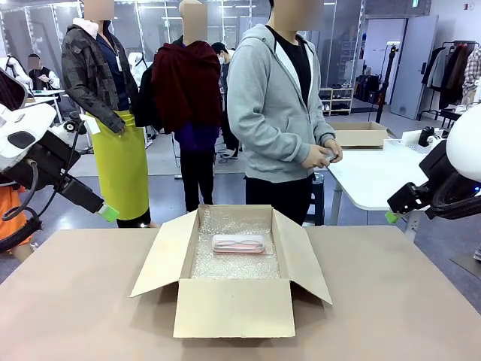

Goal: Pack the glasses set securely to prepare it for shipping.
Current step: Put the Glasses case from the right side of the table into the Package Box.

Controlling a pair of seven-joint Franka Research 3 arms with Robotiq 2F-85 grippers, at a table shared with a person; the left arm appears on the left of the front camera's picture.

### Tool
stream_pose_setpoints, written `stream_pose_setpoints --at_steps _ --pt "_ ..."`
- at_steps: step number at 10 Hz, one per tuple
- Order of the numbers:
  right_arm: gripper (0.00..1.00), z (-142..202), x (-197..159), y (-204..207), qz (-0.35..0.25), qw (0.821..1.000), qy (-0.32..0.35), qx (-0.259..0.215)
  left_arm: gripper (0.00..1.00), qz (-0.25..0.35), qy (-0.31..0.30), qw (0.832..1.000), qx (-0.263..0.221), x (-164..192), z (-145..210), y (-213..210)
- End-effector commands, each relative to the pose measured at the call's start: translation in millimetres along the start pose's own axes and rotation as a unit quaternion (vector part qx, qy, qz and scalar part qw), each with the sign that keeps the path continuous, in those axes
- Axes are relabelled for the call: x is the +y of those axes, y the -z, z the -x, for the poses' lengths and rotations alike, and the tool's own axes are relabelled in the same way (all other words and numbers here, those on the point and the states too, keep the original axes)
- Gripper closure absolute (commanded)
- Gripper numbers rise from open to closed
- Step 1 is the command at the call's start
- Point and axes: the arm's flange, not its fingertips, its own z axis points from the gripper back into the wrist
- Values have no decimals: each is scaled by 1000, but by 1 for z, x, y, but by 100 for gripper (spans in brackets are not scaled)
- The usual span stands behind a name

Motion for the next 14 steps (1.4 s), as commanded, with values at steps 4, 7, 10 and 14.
stream_pose_setpoints --at_steps 4,7,10,14 --pt "0 0 1 1 3 1000 2 1 0 8 4 1000 -5 1 0 -2" --pt "0 0 1 1 3 1000 2 1 0 8 4 1000 -5 1 0 -2" --pt "0 0 1 1 3 1000 2 1 0 8 4 1000 -5 1 0 -2" --pt "0 0 1 1 3 1000 2 1 0 8 4 1000 -5 1 0 -2"
